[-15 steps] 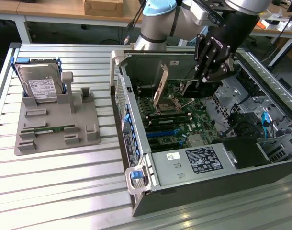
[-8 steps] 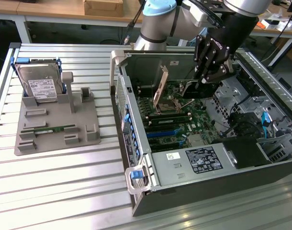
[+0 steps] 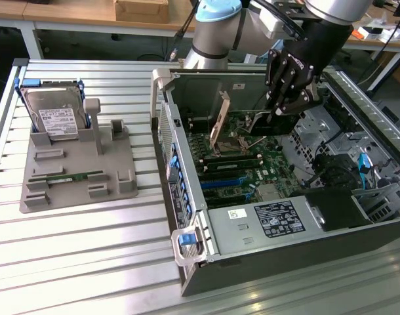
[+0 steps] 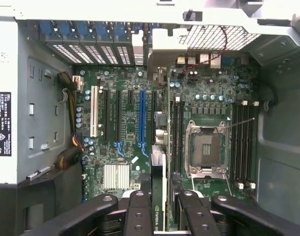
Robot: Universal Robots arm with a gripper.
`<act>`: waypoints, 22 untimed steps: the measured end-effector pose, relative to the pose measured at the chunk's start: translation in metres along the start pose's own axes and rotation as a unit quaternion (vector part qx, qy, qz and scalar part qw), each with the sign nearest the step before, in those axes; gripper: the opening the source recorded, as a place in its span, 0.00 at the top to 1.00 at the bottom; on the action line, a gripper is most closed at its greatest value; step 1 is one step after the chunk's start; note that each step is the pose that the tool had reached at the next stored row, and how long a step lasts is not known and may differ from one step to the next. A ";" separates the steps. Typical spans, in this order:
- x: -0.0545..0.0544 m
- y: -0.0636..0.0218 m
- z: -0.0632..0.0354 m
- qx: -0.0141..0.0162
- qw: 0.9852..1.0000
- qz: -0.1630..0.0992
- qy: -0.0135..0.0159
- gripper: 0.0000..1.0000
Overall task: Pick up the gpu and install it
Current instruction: 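Insert the gpu into the slot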
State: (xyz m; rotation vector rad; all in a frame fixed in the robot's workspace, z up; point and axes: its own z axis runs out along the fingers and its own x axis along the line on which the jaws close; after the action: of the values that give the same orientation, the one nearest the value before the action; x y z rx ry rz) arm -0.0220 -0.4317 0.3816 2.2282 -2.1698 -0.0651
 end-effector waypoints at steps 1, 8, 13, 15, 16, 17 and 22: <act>0.000 0.0000 0.0001 0.000 1.000 0.000 0.000 0.74; 0.001 -0.0001 0.0015 0.000 1.000 0.000 0.000 0.74; 0.002 -0.0001 0.0030 0.000 1.000 0.000 0.000 0.74; 0.003 0.0001 0.0038 0.000 1.000 0.000 0.000 0.74; 0.003 0.0002 0.0041 0.000 1.000 0.000 0.000 0.74; 0.003 0.0002 0.0048 0.000 1.000 0.000 0.000 0.74; 0.005 0.0003 0.0072 0.000 1.000 0.000 0.000 0.74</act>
State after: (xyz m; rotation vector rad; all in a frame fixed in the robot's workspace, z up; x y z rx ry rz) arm -0.0225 -0.4371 0.3744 2.2283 -2.1698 -0.0651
